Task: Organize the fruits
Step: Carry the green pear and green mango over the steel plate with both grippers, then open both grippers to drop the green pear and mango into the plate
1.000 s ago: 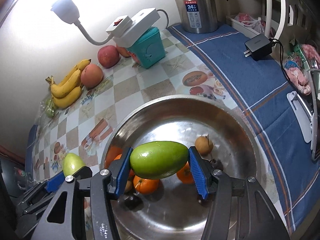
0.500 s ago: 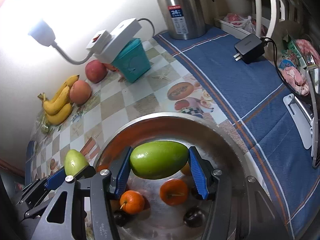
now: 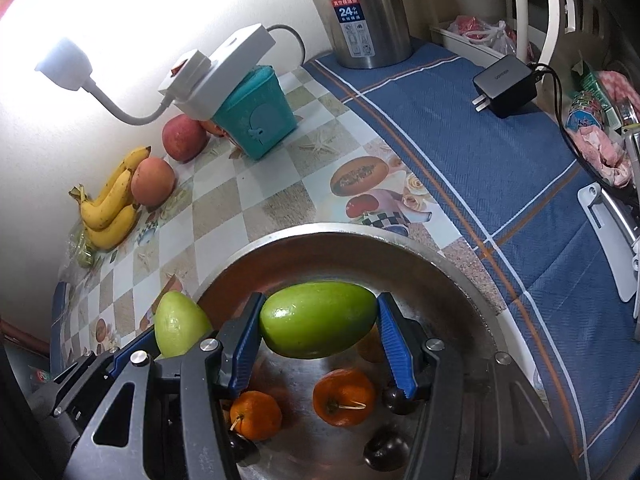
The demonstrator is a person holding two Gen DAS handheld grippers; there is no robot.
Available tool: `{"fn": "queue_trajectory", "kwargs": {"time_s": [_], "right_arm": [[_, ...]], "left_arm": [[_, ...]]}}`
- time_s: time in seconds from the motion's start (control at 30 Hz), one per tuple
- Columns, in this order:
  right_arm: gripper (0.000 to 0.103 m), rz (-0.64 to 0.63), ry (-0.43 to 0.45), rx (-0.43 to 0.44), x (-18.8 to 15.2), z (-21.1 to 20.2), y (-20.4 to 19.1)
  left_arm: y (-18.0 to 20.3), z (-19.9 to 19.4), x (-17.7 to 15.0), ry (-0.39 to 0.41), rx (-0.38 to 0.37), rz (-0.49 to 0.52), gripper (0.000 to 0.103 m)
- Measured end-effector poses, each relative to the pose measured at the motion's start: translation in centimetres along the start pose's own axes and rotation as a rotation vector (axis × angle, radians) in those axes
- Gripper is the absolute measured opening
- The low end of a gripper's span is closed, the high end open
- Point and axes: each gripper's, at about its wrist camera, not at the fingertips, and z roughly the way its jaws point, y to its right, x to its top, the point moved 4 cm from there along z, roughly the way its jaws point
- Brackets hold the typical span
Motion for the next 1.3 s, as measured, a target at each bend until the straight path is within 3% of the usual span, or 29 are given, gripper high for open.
{"fn": "queue_trajectory", "kwargs": {"time_s": [1.3], "right_arm": [[0.059,-0.028,-0.023,-0.005,-0.58,0.71,-0.76]], "left_arm": [[-0.30,0.94,-0.82,-0.019,-0.037,-0.051,0.046]]}}
